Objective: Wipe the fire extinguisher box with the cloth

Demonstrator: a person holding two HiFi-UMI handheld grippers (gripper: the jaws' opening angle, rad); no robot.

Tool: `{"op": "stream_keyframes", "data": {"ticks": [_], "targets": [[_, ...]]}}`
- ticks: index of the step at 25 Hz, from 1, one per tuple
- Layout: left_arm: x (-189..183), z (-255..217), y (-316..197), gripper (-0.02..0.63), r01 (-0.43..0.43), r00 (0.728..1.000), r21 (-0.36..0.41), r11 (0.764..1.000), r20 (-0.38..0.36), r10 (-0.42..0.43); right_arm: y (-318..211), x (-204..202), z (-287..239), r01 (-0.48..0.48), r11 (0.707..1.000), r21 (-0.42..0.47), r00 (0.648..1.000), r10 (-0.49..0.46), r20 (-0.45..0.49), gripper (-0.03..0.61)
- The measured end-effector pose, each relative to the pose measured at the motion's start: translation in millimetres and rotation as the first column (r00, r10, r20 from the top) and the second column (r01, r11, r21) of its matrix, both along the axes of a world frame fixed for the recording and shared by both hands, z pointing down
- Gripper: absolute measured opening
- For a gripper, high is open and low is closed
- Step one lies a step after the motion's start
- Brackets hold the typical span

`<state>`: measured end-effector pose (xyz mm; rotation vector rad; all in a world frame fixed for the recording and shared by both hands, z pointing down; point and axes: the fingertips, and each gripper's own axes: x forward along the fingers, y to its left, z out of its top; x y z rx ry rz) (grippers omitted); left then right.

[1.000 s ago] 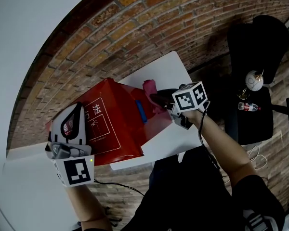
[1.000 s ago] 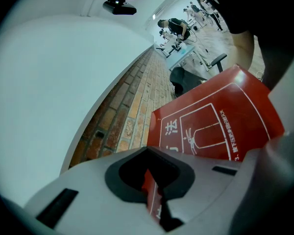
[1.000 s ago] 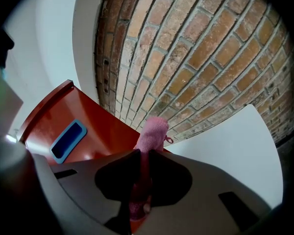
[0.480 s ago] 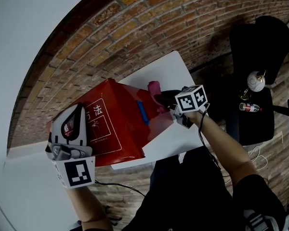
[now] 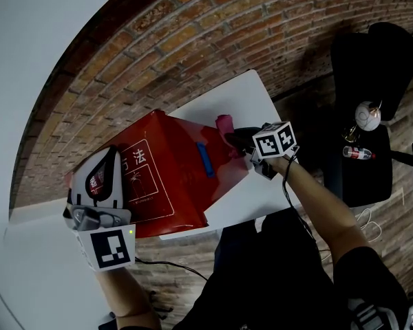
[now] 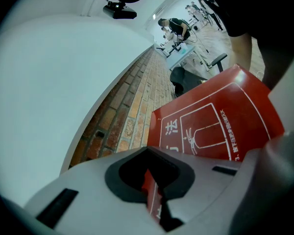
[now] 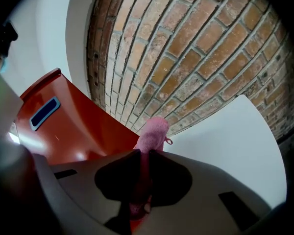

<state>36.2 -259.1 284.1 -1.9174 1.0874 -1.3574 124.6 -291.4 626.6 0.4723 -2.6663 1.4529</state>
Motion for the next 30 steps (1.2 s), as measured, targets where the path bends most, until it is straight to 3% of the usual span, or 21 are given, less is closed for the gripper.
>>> {"op": "stream_keyframes", "data": {"ticks": [30], "targets": [[-3, 2, -1, 0.02, 0.016, 1.0, -0.001, 1.0, -0.007, -0.016, 4, -2, 96, -0.009, 1.0, -0.025, 0.994, 0.007, -0.109, 0.061]]}}
